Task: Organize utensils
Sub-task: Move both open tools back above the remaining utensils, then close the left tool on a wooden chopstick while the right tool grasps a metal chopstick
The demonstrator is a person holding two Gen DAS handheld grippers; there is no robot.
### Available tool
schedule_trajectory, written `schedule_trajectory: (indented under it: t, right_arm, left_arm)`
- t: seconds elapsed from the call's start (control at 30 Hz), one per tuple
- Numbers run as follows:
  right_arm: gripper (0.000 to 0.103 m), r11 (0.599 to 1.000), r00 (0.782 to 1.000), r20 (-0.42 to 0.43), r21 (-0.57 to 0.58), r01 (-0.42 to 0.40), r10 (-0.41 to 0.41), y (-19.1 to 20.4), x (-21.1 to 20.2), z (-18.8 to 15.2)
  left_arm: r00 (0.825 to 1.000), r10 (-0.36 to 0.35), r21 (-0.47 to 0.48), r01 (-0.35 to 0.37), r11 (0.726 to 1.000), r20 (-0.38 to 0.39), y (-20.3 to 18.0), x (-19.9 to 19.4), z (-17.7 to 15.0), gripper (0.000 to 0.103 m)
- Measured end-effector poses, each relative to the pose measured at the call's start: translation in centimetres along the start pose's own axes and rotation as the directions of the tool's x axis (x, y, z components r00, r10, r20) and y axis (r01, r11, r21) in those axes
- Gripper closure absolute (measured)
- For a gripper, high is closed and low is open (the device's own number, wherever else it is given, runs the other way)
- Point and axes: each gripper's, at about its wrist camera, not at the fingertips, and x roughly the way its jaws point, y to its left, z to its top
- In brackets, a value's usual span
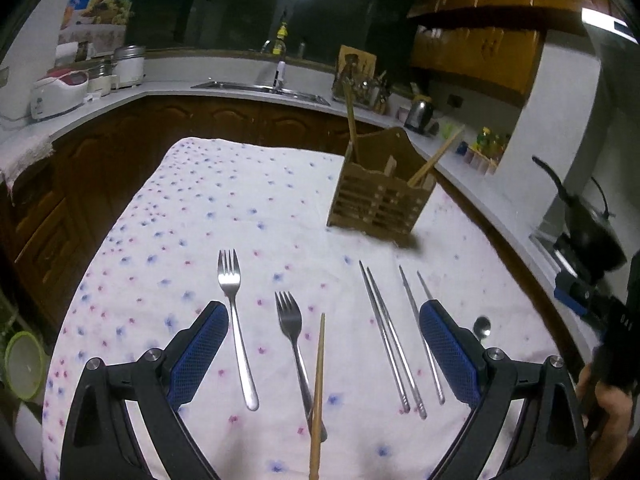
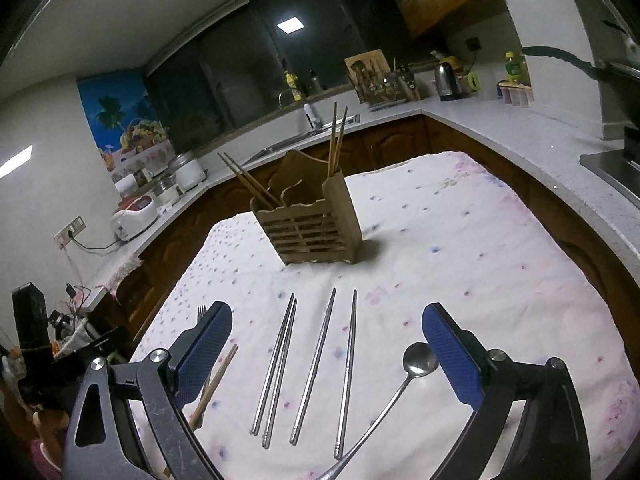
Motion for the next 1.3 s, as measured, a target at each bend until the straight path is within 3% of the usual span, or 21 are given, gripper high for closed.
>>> schedule_trajectory:
  t: [0.3, 0.43, 0.5, 0.57, 0.67, 0.87, 1.0, 1.17, 1.3]
  right_arm:
    - [0.006, 1.000, 0.999, -0.036, -0.026, 0.000, -0.001, 0.4, 1.6, -0.3]
    - [0.008, 0.999, 0.998, -0.056, -0.040, 0.006, -0.008, 0.5, 2.6, -0.5]
    - [0.014, 0.999, 0.997, -0.075, -0.046, 0.008, -0.012, 0.5, 3.3, -0.6]
    - [0.024, 0.999, 0.994, -0.113, -0.047, 0.002, -0.007, 0.5, 4.5, -0.7]
    - [0.041, 0.999, 0.987, -0.163, -0.050, 0.002, -0.010, 0.4, 6.3, -1.0]
    - [0.050, 0.998, 0.970, -0.242, -0.055, 0.002, -0.015, 0.1, 9.7, -1.7]
    - [0.050, 0.999, 0.965, -0.261, -0.045, 0.000, -0.012, -0.3, 10.8, -1.8]
    - [0.050, 0.999, 0.961, -0.276, -0.040, -0.001, -0.010, -0.7, 12.0, -1.8]
    - [0.053, 0.999, 0.955, -0.296, -0.045, 0.011, -0.024, -1.0, 13.3, -1.9]
  left_arm:
    - [0.996, 0.021, 0.102, -0.012, 0.995, -0.090, -1.8, 2.4, -0.6, 0.008]
    - [0.988, 0.016, 0.169, 0.011, 0.986, -0.156, -2.9, 4.2, -0.8, 0.025]
    - [0.981, 0.024, 0.199, 0.015, 0.980, -0.190, -3.3, 5.4, -0.9, 0.035]
    - [0.975, 0.025, 0.212, 0.022, 0.977, -0.220, -3.4, 6.7, -0.7, 0.038]
    - [0.963, 0.021, 0.220, 0.041, 0.975, -0.270, -3.4, 8.6, -0.3, 0.045]
    - [0.920, 0.011, 0.216, 0.081, 0.973, -0.392, -3.0, 12.8, -0.4, 0.049]
    - [0.887, 0.021, 0.205, 0.084, 0.975, -0.460, -2.7, 15.2, -0.7, 0.063]
    - [0.889, 0.034, 0.213, 0.071, 0.975, -0.456, -3.1, 16.2, -0.6, 0.068]
    - [0.889, 0.030, 0.189, 0.064, 0.980, -0.458, -3.2, 16.9, -0.4, 0.082]
